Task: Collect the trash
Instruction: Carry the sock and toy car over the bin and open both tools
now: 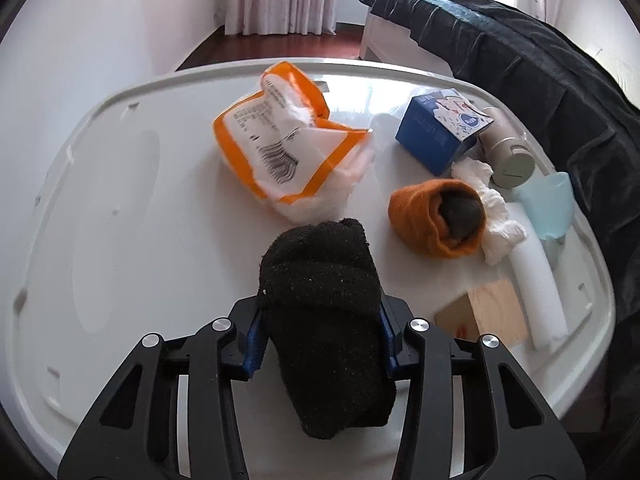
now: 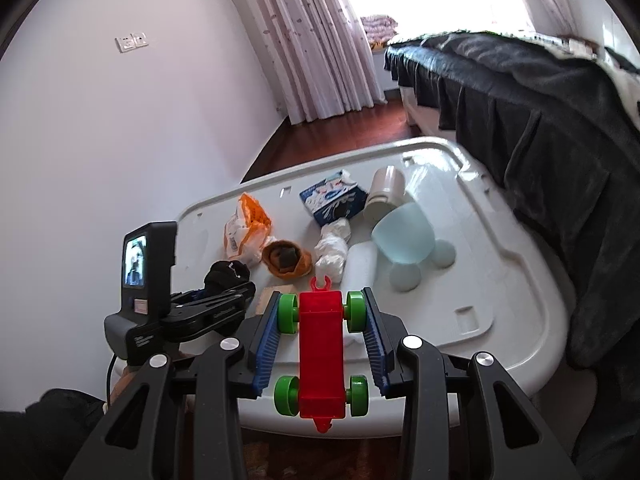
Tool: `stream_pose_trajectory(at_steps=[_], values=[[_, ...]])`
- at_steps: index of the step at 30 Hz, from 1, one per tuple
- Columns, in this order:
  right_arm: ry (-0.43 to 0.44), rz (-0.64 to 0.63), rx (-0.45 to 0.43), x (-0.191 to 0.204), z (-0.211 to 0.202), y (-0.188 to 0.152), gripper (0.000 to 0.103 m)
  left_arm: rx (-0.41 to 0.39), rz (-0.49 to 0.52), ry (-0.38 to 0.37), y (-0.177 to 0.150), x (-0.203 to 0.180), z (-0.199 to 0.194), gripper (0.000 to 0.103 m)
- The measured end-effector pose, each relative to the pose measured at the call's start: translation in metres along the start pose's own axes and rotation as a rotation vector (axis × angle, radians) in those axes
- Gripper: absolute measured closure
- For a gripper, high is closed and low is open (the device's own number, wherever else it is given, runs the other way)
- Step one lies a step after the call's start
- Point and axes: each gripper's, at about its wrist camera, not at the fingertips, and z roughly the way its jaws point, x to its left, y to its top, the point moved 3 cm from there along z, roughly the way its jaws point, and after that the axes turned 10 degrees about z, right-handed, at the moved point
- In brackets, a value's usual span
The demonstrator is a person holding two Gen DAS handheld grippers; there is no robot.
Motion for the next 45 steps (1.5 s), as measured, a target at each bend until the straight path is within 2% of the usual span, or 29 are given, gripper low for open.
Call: stream_pose_trajectory(at_steps=[3, 6, 9, 13, 16, 19, 22, 26, 31, 45], values=[[0.002, 0.003, 0.019, 0.006, 0.006, -0.003, 0.065, -0.007, 0.002, -0.010, -0.012, 0.002, -0.027, 0.061], [0.017, -0.004, 0.037, 0.014, 0.011, -0.007, 0.065, -0.022, 0.003, -0.029, -0.032, 0.005, -0.073, 0.061], [0.044, -0.004, 0.060, 0.025, 0.013, -0.014, 0.065, -0.002, 0.010, -0.011, -0.056, 0.004, -0.101, 0.061], [0.056, -0.048, 0.073, 0.043, 0.008, -0.034, 0.065, 0.074, 0.010, 0.043, -0.115, 0.006, -0.130, 0.061], [0.067, -0.097, 0.064, 0.055, -0.006, -0.063, 0.065, 0.102, 0.003, 0.059, -0.150, 0.005, -0.136, 0.060], [0.042, -0.115, 0.075, 0.055, -0.019, -0.106, 0.065, 0.079, -0.012, 0.078, -0.182, 0.007, -0.133, 0.060], [0.008, -0.090, 0.106, 0.047, -0.023, -0.137, 0.065, 0.134, -0.020, 0.065, -0.202, 0.011, -0.121, 0.060], [-0.053, -0.130, 0.156, 0.045, -0.014, -0.159, 0.065, 0.143, -0.033, 0.048, -0.201, 0.014, -0.117, 0.060], [-0.100, -0.121, 0.178, 0.034, -0.006, -0.161, 0.065, 0.123, -0.012, 0.046, -0.201, 0.009, -0.122, 0.060], [-0.114, -0.136, 0.192, 0.035, -0.005, -0.163, 0.065, 0.136, -0.016, 0.064, -0.206, 0.009, -0.119, 0.060]])
